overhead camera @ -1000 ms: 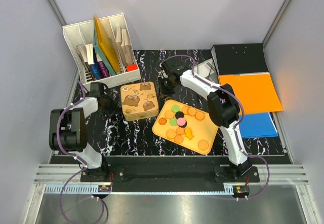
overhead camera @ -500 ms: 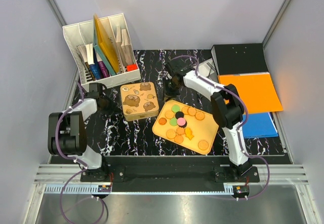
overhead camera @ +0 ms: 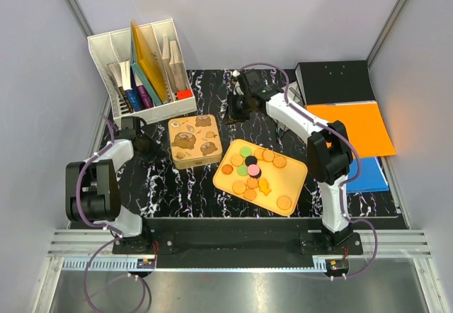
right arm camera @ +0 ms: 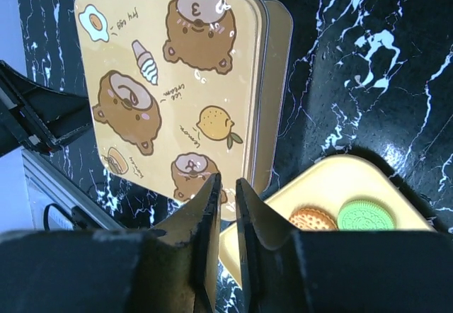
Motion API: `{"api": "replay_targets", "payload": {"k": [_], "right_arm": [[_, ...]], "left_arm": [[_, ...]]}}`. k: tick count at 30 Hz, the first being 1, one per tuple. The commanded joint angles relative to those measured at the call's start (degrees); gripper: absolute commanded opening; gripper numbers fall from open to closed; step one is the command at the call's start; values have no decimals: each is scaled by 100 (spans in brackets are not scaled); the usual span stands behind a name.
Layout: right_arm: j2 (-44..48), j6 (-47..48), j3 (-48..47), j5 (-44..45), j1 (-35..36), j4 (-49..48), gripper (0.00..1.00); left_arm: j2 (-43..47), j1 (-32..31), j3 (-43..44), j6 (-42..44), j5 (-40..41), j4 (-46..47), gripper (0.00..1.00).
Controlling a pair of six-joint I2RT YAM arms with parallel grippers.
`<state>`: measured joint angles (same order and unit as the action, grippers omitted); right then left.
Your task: Pack the cookies
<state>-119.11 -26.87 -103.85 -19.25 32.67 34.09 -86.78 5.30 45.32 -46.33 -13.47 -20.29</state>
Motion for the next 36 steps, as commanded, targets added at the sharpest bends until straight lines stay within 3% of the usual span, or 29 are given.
{"api": "replay_targets", "payload": {"k": [1,9,17,36], "right_arm": [[-356,-116,-459,166,-146,17,23],[-1727,95,-2207,501,-234,941,22],[-2230,33,-2482,44,-182,890,22],[-2239,-151,-2535,-659,64,538,22]], "left_arm": [[-110,24,-6,1,-103,280,11],[-523,15,143,-78,-252,517,11],[-910,-46,416,-140,-322,597,11],[-1368,-117,688,-131,-454,606,11]]}}
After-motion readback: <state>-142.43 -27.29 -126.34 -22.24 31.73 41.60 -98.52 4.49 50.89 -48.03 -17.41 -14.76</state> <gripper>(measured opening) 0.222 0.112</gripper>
